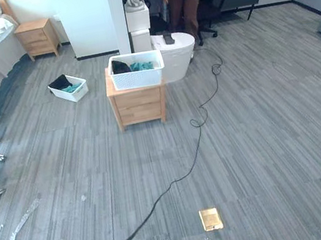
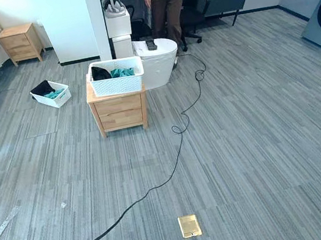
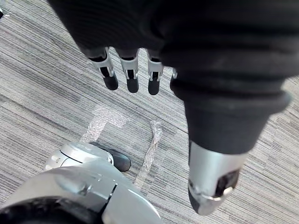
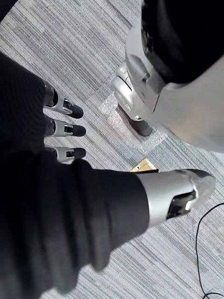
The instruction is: Pick up the laundry basket with both hands and put the clothes into the washing machine.
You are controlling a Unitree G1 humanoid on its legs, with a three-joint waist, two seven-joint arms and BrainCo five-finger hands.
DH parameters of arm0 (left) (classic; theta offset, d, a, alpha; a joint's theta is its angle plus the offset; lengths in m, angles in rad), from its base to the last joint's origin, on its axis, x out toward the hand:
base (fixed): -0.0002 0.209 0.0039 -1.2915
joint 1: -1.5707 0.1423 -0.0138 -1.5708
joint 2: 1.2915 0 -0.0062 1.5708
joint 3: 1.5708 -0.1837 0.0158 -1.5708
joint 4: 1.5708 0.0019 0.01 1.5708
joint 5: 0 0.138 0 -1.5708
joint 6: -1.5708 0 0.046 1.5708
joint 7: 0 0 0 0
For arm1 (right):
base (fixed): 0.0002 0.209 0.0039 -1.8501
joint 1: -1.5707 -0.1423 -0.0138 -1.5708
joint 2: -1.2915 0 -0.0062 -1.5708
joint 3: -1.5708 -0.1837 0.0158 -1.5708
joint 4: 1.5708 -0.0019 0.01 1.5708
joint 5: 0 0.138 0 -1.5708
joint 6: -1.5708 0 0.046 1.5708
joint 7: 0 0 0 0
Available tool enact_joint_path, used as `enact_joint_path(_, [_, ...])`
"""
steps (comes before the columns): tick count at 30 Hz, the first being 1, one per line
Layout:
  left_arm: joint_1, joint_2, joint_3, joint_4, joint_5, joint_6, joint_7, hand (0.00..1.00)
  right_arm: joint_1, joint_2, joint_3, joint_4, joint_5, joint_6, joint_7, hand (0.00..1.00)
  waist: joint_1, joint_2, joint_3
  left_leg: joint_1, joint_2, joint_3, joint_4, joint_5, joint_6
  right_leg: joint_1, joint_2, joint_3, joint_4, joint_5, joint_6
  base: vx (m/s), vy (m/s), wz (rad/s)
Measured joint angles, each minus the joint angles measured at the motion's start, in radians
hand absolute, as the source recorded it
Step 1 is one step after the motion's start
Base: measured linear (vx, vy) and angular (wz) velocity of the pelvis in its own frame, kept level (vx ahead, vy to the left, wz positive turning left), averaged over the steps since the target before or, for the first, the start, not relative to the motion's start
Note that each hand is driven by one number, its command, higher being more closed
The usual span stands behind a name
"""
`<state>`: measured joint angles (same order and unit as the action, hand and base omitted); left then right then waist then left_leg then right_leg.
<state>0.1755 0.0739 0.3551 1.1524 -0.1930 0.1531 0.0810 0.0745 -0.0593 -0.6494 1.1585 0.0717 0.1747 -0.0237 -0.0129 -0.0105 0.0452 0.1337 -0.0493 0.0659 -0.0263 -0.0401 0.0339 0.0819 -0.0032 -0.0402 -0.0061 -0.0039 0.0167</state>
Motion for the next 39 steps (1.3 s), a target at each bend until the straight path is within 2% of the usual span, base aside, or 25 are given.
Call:
enact_joint_path(13, [-0.002,0.005,-0.034,0.0,0.003,-0.001,0.001,0.0,-0.008,0.001,0.001,-0.001,0.0,0.003,0.0,0.0,0.001,0.001,0.003,0.014,0.001,0.013,-0.027,-0.002,-0.007,0.005,0.001,0.005,-0.004,-0.001,0.002,-0.02,-0.008,-0.02])
enact_joint_path(39, [-0.004,0.005,-0.035,0.0,0.003,-0.001,0.0,0.0,-0.008,0.001,0.002,-0.001,0.0,0.002,0.0,0.0,0.001,0.0,0.01,0.027,0.001,0.016,-0.028,0.002,0.0,0.01,0.001,0.01,-0.008,-0.002,0.003,-0.01,-0.004,0.0])
